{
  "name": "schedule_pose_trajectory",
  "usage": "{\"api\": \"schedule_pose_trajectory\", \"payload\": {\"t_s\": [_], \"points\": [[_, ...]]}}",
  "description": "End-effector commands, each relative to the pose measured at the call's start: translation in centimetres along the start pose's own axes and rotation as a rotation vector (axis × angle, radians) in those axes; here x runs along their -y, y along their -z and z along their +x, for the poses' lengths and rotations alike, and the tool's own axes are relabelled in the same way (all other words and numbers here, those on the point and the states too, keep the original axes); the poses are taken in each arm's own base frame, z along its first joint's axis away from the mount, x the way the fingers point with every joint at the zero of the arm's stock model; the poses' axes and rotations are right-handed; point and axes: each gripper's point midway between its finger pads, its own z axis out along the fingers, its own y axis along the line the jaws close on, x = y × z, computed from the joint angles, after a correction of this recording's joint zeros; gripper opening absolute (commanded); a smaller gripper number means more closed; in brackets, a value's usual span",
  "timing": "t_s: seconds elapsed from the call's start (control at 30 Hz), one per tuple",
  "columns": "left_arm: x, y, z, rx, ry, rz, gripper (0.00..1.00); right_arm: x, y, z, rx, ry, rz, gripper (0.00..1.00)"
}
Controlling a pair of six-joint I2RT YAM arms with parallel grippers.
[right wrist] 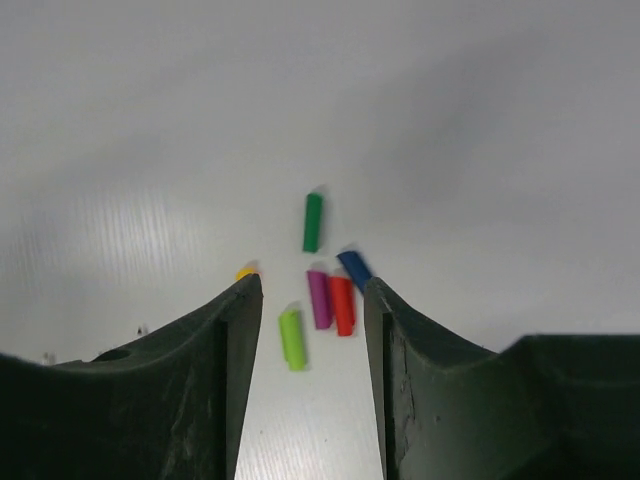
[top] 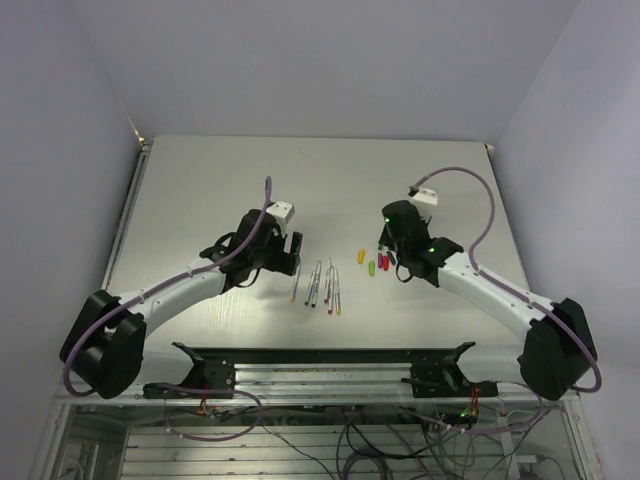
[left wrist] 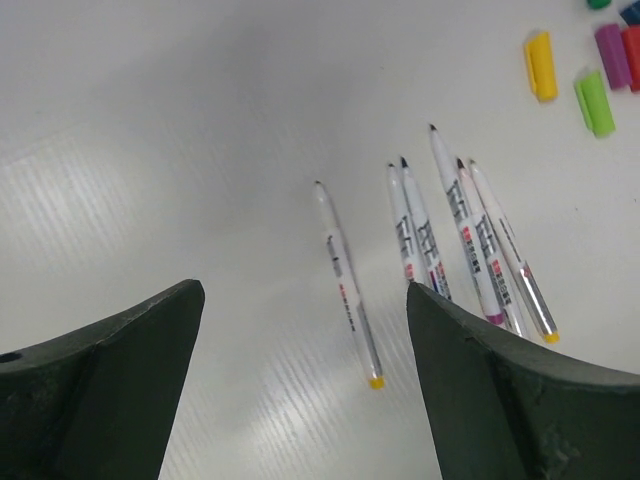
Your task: Insert the pens into the pen caps
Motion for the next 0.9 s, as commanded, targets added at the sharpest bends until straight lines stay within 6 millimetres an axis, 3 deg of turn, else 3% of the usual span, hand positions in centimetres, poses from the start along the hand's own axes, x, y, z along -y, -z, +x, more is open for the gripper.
{"api": "schedule_pose_trajectory", "payload": {"t_s": [0.0, 0.1, 0.23, 0.87], "points": [[1.5, -0.5, 0.6, -0.046, -0.042, 0.014, 0.92, 3.8, 0.5, -2.1, 0.094, -0.103, 0.122, 0.46], [2.2, -1.0, 1.8, -0.083, -0.047, 0.025, 0.85, 5.0, 0.9, -3.0, 0.122, -0.117, 0.133, 0.45], [2.8, -1.5, 3.1, -0.128, -0.067, 0.025, 0.77, 5.1, 1.1, -3.2, 0.135, -0.116, 0.119, 0.43], [2.4, -4.8, 5.3, -0.170, -0.062, -0.038, 0.69, 4.4, 0.8, -3.3, 0.143, -0.076, 0.075, 0.42]]}}
